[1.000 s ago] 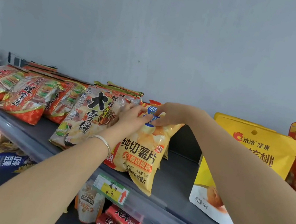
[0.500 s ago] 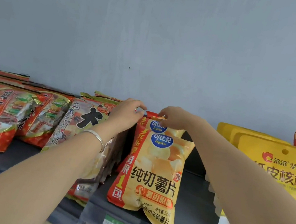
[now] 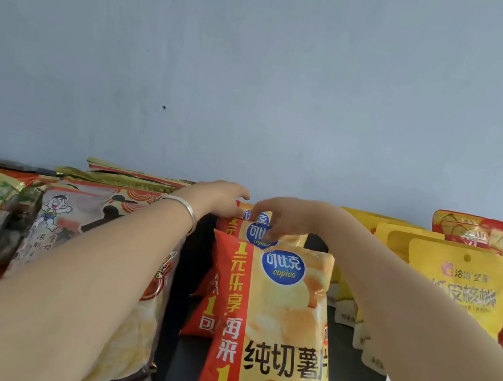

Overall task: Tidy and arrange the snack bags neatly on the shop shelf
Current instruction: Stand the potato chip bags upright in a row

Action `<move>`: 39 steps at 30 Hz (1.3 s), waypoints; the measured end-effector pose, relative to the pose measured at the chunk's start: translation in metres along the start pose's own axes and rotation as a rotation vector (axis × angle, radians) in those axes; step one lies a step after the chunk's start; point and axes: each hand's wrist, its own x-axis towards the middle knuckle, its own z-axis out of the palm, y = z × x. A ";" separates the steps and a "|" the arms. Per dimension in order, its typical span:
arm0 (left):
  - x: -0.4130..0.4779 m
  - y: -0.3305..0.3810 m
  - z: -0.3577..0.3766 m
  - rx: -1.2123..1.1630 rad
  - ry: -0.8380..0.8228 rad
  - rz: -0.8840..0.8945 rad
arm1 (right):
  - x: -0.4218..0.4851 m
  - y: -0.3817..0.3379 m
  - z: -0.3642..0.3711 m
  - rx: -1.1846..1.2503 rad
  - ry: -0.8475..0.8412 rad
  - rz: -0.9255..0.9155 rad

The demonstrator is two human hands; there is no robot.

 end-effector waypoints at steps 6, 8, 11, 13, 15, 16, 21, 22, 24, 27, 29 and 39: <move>0.007 -0.003 0.007 -0.099 -0.104 0.051 | 0.011 0.003 -0.001 -0.059 -0.024 0.044; 0.006 -0.002 0.006 -0.106 -0.117 0.049 | 0.012 0.003 -0.003 -0.060 -0.024 0.023; 0.006 0.001 0.005 -0.126 -0.130 0.034 | 0.009 0.007 -0.007 -0.045 -0.017 0.013; 0.004 0.002 0.004 -0.156 -0.125 0.013 | 0.007 0.011 -0.007 -0.033 -0.022 0.014; 0.004 0.002 0.004 -0.187 -0.108 -0.012 | 0.005 0.013 -0.009 -0.028 -0.046 0.019; 0.004 0.002 0.004 -0.205 -0.091 -0.031 | 0.004 0.013 -0.011 -0.018 -0.051 0.022; 0.006 -0.003 0.003 -0.283 -0.021 -0.197 | 0.020 0.012 -0.014 0.086 0.140 0.027; 0.006 -0.003 0.003 -0.315 -0.055 -0.228 | 0.027 0.013 -0.011 0.045 0.158 0.046; 0.009 -0.002 0.006 -0.414 -0.127 -0.287 | 0.038 0.015 -0.004 -0.023 0.122 0.071; 0.012 0.000 0.009 -0.594 -0.189 -0.281 | 0.050 0.023 0.003 -0.044 0.057 0.102; 0.012 0.002 0.010 -0.634 -0.200 -0.248 | 0.051 0.028 0.005 -0.046 0.042 0.109; -0.002 0.008 -0.001 -0.417 0.014 -0.108 | 0.031 0.023 -0.006 0.046 0.189 0.058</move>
